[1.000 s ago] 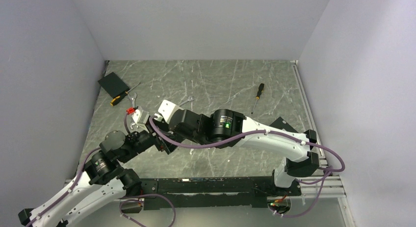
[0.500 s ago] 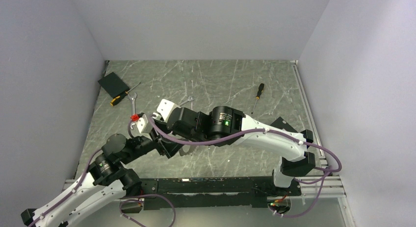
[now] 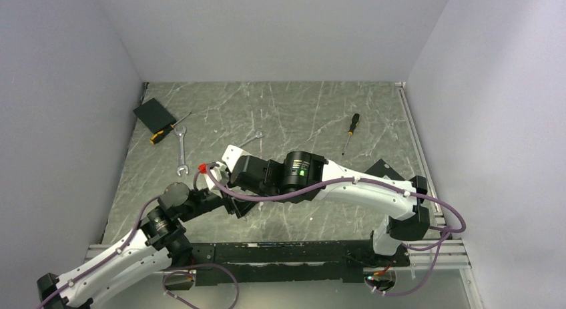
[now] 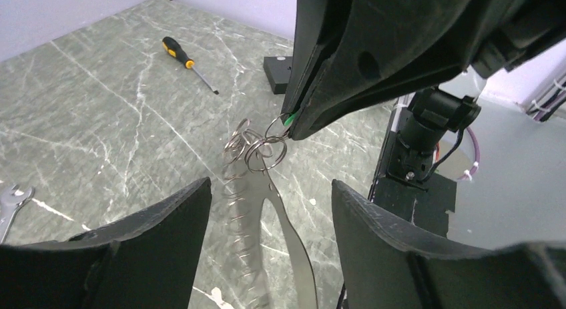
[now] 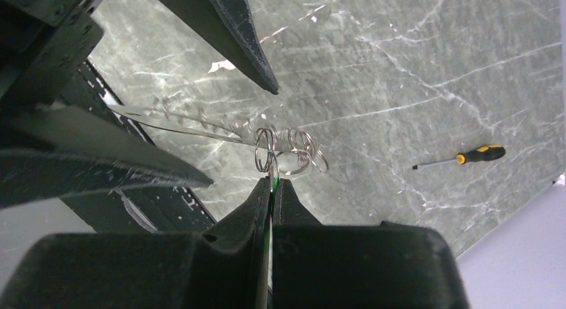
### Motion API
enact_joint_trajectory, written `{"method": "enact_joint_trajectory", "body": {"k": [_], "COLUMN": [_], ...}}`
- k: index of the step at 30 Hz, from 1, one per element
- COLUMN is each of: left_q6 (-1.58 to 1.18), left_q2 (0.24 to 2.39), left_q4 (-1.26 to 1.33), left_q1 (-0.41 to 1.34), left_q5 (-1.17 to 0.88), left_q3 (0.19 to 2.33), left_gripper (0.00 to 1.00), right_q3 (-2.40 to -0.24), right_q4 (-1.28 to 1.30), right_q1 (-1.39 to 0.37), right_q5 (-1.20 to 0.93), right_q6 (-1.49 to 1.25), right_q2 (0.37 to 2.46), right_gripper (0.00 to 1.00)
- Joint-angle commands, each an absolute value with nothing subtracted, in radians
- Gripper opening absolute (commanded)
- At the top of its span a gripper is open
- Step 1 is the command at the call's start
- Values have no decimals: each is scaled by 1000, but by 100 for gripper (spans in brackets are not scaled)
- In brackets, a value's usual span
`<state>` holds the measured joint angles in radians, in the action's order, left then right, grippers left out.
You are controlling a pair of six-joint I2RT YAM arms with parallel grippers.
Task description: Put the keys on the keyring
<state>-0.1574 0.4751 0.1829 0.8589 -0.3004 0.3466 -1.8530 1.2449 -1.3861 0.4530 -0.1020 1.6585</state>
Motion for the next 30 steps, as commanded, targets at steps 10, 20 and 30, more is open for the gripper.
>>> {"method": "enact_joint_trajectory", "body": {"k": [10, 20, 30], "left_q6": [-132, -94, -120], "left_q2": [686, 845, 832], "left_q4": [606, 690, 692], "left_q1": [863, 862, 864], "left_q5": [-389, -419, -442], "left_q3": [250, 265, 259], "left_gripper": [37, 38, 61], "right_q3": [-1665, -1555, -1481], "right_q4": [1109, 1057, 1017], "right_q1": [-1370, -1341, -1335], "right_q5": [347, 309, 281], "right_q6": [-133, -139, -184], "right_q2": [1460, 1407, 1374], "right_gripper": [0, 0, 0]}}
